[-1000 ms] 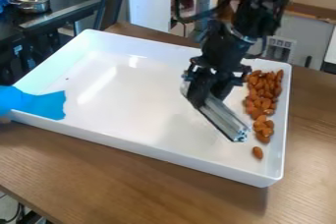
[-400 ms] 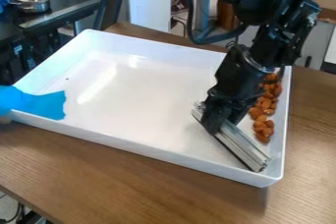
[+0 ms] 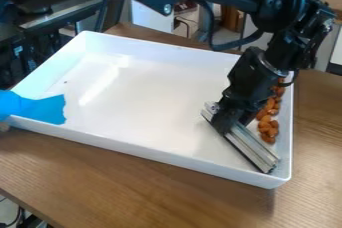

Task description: Sweep into pile

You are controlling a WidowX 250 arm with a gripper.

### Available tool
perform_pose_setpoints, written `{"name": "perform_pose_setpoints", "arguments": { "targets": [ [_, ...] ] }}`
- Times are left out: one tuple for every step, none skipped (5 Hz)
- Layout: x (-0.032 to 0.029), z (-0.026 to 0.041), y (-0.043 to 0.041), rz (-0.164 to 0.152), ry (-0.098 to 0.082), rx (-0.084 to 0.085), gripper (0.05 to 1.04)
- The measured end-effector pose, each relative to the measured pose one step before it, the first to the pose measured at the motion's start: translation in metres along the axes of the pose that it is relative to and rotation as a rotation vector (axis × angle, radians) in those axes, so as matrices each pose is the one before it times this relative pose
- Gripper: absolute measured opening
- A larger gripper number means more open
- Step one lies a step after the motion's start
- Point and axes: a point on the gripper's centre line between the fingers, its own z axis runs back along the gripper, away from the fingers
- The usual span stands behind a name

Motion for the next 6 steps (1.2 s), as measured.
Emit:
{"name": "perform_pose_setpoints", "arguments": {
  "targets": [
    [0.00697,0.00216,-0.00817,0.0143,-0.0210,-0.0181,0.378],
    [0.01300,0.00168,-0.00891,0.0436,0.0085,0.0067,0.378],
    [0.00740,0.00910,-0.00677,-0.0058,0.0220,-0.0222,0.378],
    [-0.00371,-0.01258,0.00411,-0.0568,-0.0013,0.0160,0.378],
    [-0.01292,-0.00293,0.01829,-0.0725,-0.0043,0.0070,0.378],
    [-0.01652,-0.00196,0.01236,-0.0553,-0.0193,-0.0011,0.378]
  ]
}}
